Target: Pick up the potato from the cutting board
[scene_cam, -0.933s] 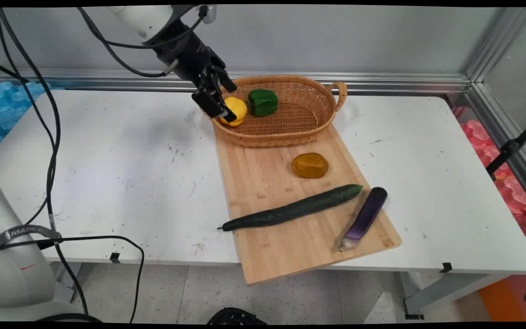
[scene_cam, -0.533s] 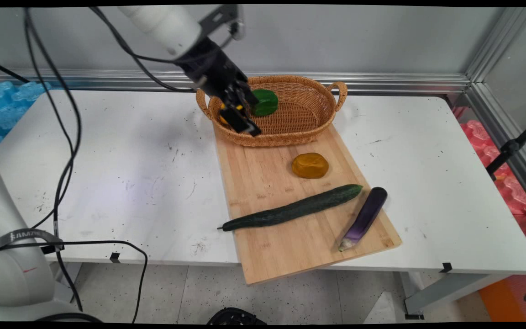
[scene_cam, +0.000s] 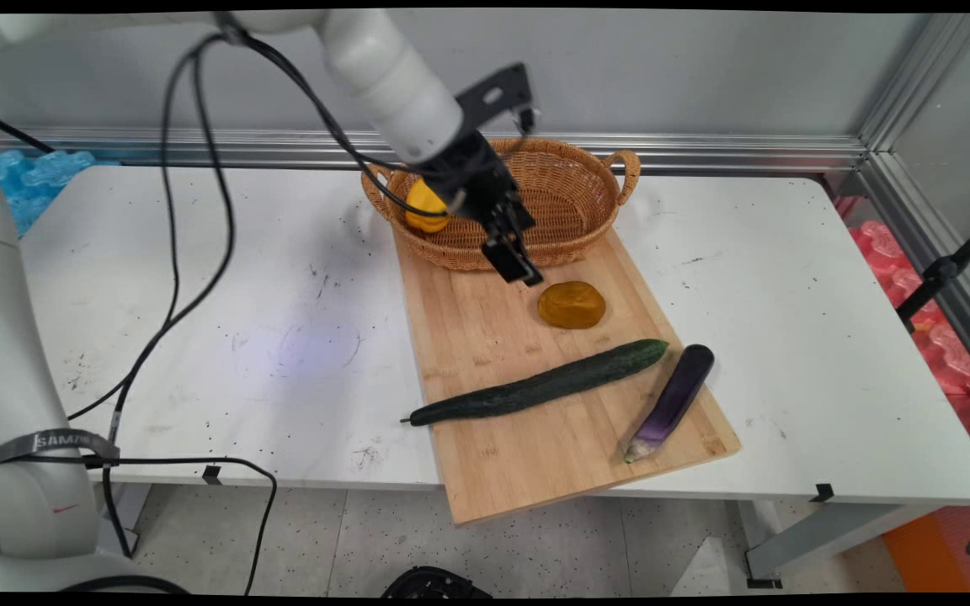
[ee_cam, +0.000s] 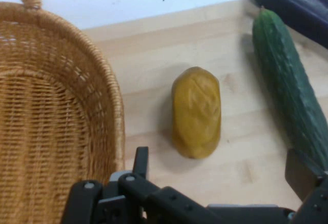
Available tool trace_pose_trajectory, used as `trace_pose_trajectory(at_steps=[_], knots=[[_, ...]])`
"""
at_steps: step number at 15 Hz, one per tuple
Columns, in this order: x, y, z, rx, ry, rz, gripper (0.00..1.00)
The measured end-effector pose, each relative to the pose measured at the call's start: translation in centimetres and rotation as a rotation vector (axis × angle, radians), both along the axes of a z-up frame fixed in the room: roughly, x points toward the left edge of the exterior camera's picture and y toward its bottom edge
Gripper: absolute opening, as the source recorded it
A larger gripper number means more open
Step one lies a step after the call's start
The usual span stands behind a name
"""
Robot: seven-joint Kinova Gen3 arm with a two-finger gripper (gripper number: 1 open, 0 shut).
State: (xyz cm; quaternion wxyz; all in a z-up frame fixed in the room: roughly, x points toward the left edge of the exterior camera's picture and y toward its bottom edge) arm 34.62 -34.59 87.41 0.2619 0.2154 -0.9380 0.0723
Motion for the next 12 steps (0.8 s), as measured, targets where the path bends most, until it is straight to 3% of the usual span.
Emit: trace_pose_trajectory(at_steps=[12], knots=[[-6.8, -3.3, -7.5, 0.04, -0.061, -0.002, 1.0]])
